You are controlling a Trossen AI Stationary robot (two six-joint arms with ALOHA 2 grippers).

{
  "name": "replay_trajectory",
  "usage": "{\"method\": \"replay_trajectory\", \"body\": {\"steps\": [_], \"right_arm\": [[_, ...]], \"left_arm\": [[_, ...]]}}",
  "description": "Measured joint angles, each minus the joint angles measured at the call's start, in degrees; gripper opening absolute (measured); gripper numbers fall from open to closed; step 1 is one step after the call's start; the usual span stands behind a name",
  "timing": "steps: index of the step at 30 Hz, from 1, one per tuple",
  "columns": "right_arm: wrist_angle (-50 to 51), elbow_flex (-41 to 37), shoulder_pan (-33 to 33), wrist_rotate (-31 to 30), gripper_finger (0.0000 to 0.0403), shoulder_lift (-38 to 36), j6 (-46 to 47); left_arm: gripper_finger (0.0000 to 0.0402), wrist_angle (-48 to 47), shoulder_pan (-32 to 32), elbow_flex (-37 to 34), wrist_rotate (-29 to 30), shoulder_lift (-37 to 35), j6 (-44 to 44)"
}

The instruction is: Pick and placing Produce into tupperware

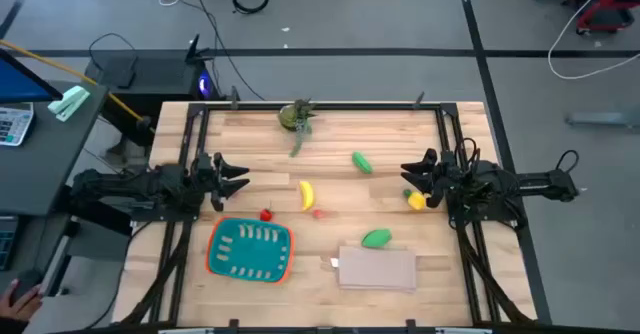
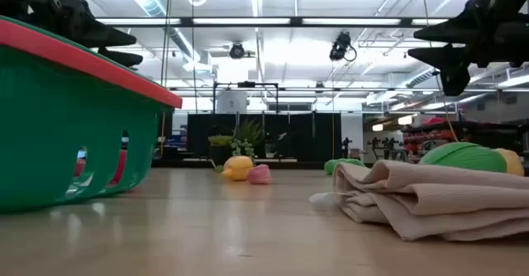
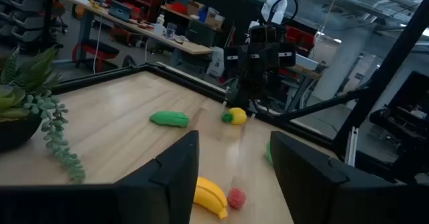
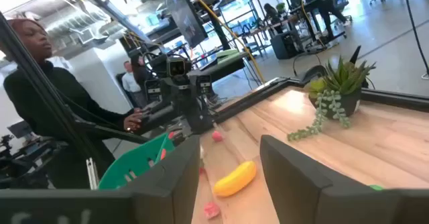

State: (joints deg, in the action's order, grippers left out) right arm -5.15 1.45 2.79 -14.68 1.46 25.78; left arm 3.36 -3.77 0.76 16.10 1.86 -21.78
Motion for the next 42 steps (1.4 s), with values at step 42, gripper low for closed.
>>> {"method": "replay_trajectory", "body": {"steps": [42], "right_arm": [[0.00,0.00,0.00,0.00,0.0165,0.01,0.02]], "left_arm": [[0.0187,0.01,-0.02,-0.01,-0.02,0.01,0.00]]}}
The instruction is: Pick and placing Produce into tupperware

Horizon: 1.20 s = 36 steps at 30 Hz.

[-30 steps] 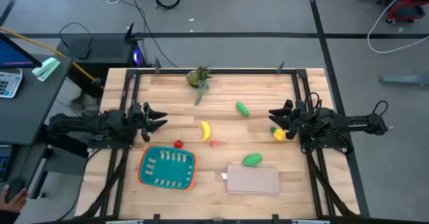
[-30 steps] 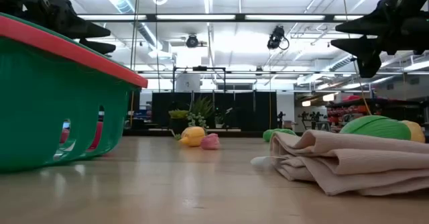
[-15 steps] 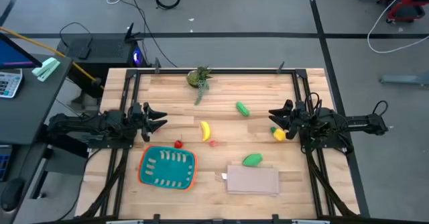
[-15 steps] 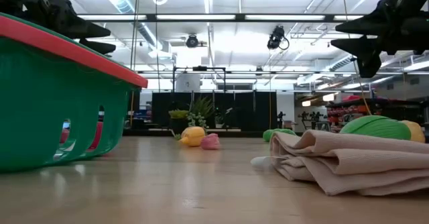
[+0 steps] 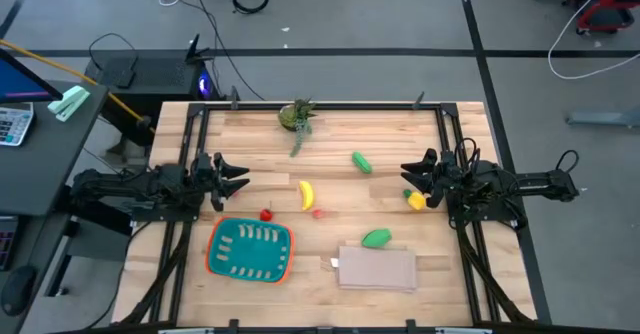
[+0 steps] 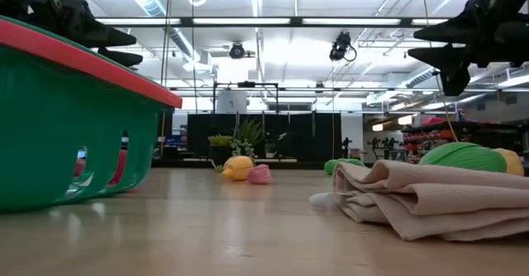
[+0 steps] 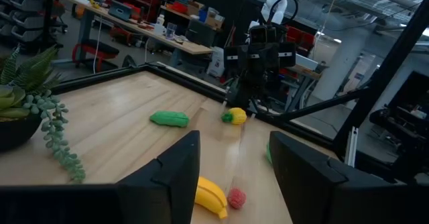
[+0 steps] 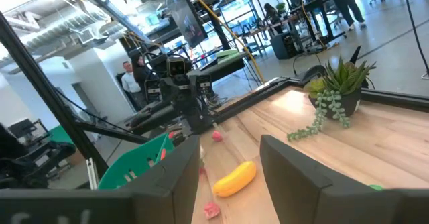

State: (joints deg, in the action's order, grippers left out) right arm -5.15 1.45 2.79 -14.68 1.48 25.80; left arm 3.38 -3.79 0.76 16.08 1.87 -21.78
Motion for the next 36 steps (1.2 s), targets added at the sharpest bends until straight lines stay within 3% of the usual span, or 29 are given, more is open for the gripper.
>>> {"method": "replay_trajectory", "body": {"steps": [10,17,22,26,36], "right_arm": [[0.00,0.00,0.00,-0.02,0.0165,-0.02,0.00],[0.00,0.00,-0.02,0.00,0.0165,-0.02,-0.02],[0.00,-0.02,-0.01,0.00,0.0165,-0.01,-0.02],[0.00,0.00,-0.02,-0.02,0.0165,-0.02,0.00],[-0.27,-0.01,-0.01,-0.29,0.0165,-0.01,1.44]], "left_arm": [[0.0190,1.42,0.06,-0.22,0.48,0.00,0.02],[0.0187,15.74,0.41,-0.20,2.31,0.00,-3.78],[0.0177,27.16,0.46,-0.16,11.08,-0.02,-4.44],[0.0168,29.18,0.35,-0.11,12.30,-0.02,-1.81],[0.0152,29.79,0.35,-0.07,13.24,-0.02,-16.55]]}}
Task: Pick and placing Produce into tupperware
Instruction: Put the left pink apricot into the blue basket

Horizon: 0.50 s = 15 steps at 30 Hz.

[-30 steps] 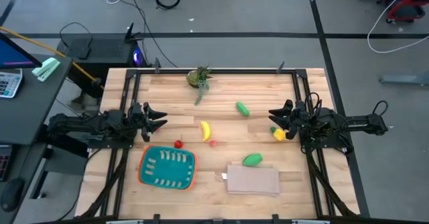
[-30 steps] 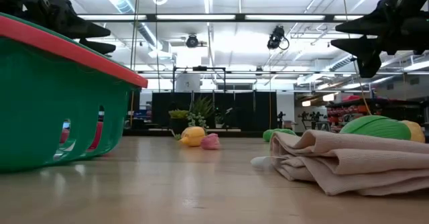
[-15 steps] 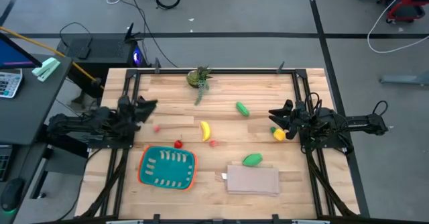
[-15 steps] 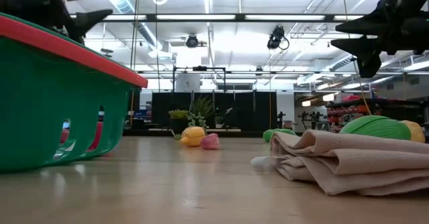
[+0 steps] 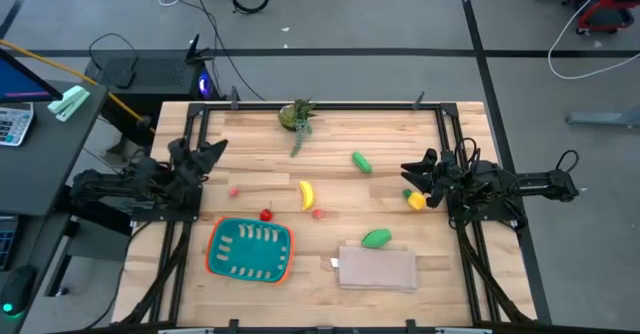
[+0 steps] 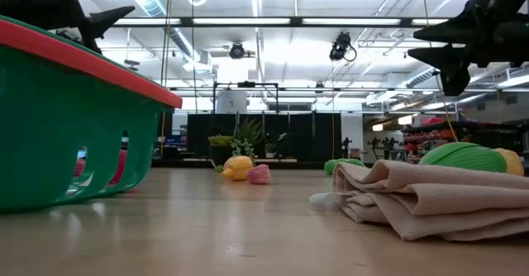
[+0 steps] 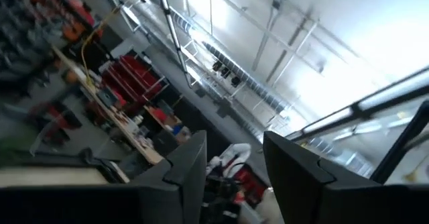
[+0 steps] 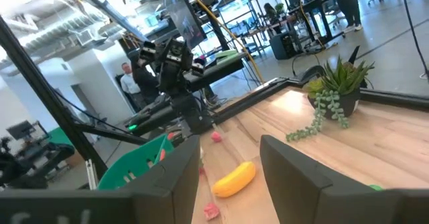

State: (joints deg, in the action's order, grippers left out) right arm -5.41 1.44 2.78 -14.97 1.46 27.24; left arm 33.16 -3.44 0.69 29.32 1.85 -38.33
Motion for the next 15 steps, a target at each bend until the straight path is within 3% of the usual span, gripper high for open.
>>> {"method": "replay_trajectory", "body": {"steps": [3,7,11,15], "right_arm": [[-0.98,-0.01,-0.01,0.01,0.0165,0.01,8.27],[-3.90,0.10,-0.03,-0.19,0.0165,-0.01,15.55],[-3.97,0.10,-0.03,-5.75,0.0165,-0.01,23.74],[-4.06,0.10,-0.03,-12.23,0.0165,-0.01,26.96]], "left_arm": [[0.0142,-0.65,-0.06,1.56,-0.42,0.19,-1.46],[0.0128,-7.94,-0.07,11.27,-4.26,3.42,7.79],[0.0130,-27.84,-0.07,28.20,-4.59,10.29,14.35],[0.0152,-58.77,-0.06,47.83,-4.59,20.83,14.57]]}}
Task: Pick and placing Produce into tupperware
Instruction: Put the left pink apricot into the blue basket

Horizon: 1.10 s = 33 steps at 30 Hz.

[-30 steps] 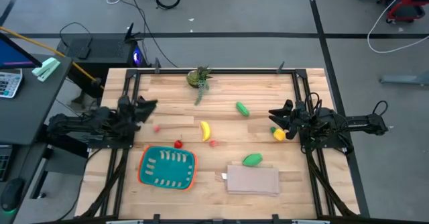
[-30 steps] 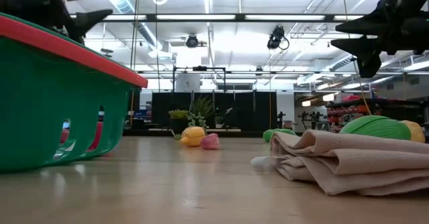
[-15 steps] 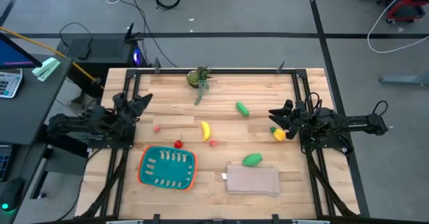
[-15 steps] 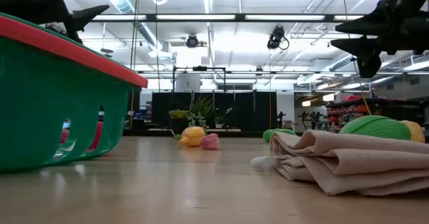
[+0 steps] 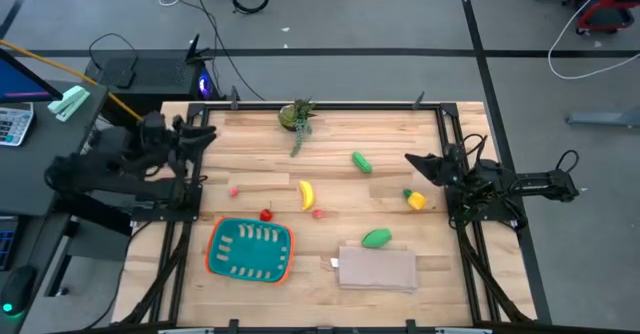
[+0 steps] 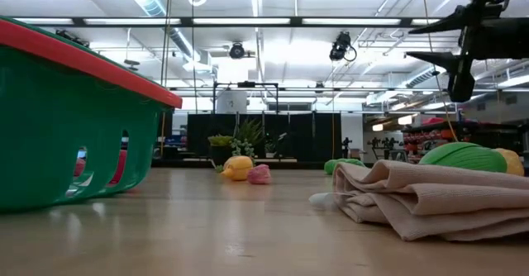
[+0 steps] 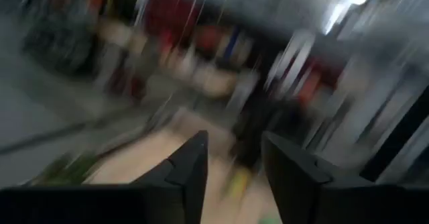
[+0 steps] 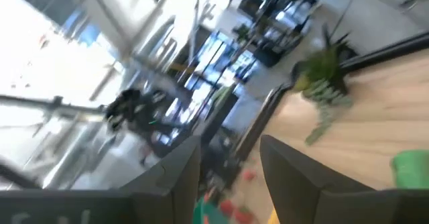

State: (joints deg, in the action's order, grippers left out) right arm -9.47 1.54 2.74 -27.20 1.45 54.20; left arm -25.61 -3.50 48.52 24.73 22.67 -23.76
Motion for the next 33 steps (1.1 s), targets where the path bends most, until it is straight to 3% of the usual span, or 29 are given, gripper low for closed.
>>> {"method": "replay_trajectory", "body": {"steps": [4,7,13,18,21,26,33], "right_arm": [[-0.02,0.00,-0.01,-1.90,0.0165,0.00,-0.74],[-0.05,0.00,0.00,-1.88,0.0165,0.00,-0.01],[0.02,-0.02,0.00,-1.88,0.0165,0.00,0.09],[0.67,-0.09,0.00,-1.91,0.0165,0.00,-0.20],[1.23,-0.09,0.00,-1.91,0.0165,0.00,-0.25],[1.87,-0.11,0.00,-1.93,0.0165,0.00,-0.25],[3.51,-0.11,0.00,-1.91,0.0165,0.02,-0.21]], "left_arm": [[0.0185,-29.85,0.37,16.85,0.04,12.02,-0.15],[0.0208,-46.09,0.79,25.04,0.03,19.89,-3.98],[0.0228,-60.83,1.52,27.11,-1.69,29.57,-22.59],[0.0222,-61.00,1.50,19.49,-3.99,34.44,-36.61],[0.0213,-57.45,2.05,13.74,-5.01,36.27,-38.04],[0.0206,-51.52,5.28,4.12,-16.95,37.56,-40.29],[0.0207,-37.27,10.03,-6.80,-20.94,37.32,-39.32]]}}
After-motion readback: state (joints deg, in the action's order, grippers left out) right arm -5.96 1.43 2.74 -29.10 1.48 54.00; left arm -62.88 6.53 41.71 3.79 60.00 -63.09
